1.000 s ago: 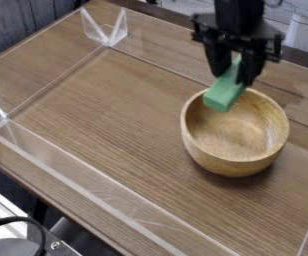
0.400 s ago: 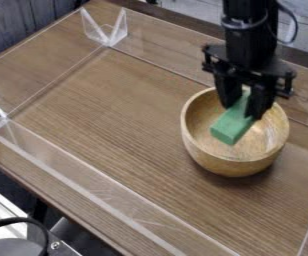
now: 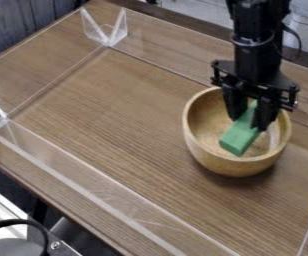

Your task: Put the green block in the brown bowl

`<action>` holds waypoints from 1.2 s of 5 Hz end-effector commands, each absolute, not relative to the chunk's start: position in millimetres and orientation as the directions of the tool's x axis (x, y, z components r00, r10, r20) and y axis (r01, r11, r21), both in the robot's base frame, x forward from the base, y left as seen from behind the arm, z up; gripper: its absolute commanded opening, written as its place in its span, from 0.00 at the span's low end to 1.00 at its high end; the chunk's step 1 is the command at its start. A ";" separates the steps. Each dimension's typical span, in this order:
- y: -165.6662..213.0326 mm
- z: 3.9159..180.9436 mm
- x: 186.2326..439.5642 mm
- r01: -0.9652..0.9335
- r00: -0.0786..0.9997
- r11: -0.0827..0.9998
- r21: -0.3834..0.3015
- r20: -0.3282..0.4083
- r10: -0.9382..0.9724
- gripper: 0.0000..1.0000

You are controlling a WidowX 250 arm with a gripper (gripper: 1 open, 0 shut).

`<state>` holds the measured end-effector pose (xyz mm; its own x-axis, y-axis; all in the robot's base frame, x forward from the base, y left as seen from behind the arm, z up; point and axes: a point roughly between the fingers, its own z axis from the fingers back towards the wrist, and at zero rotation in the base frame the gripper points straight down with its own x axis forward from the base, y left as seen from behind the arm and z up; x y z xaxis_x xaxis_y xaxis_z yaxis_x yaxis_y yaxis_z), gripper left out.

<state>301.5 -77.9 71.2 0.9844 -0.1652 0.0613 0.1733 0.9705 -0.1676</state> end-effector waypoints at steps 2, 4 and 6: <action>-72.7 92.0 312.9 0.188 0.980 0.963 -0.191 0.094 -0.173 0.00; -62.6 72.8 312.2 0.156 0.988 0.974 -0.163 0.011 -0.156 0.00; -59.5 82.2 305.6 0.146 0.989 0.974 -0.174 0.054 -0.139 1.00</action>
<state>298.4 -61.5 63.4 0.9891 -0.1468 -0.0124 0.1424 0.9741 -0.1757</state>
